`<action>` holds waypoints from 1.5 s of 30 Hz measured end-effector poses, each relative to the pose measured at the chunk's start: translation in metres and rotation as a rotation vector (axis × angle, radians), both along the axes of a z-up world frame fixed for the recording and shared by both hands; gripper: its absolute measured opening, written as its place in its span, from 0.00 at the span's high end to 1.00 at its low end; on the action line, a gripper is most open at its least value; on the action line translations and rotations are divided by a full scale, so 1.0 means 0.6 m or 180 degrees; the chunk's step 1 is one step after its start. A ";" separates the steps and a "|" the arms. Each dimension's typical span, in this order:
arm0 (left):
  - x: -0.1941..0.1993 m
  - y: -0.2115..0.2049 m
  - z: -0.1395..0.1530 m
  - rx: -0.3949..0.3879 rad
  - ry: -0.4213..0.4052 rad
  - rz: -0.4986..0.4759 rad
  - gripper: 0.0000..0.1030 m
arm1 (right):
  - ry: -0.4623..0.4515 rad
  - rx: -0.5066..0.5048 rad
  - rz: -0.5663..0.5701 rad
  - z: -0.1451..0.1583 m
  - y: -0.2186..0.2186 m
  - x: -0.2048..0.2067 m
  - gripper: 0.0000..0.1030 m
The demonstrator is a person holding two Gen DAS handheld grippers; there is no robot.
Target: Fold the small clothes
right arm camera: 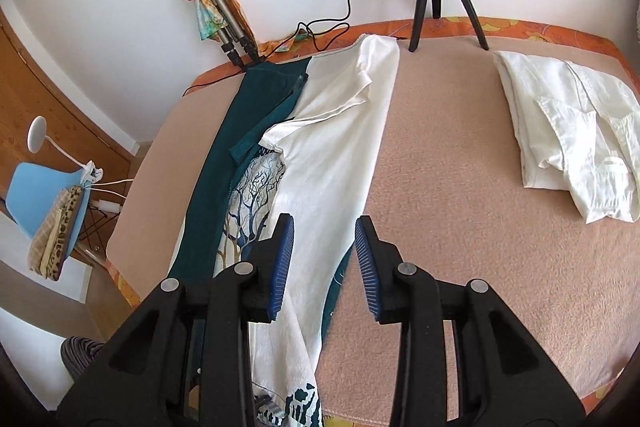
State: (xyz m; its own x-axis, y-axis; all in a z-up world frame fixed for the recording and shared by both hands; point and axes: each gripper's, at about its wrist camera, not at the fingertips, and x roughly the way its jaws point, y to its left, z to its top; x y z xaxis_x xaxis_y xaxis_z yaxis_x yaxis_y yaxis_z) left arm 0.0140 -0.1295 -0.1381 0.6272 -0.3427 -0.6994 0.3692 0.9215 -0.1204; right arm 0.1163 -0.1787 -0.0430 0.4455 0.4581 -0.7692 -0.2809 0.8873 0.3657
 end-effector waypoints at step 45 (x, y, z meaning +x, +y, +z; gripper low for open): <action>0.059 0.223 0.145 -0.0398 0.0073 0.0399 0.59 | 0.0004 -0.0143 0.0339 -0.010 0.049 0.061 0.57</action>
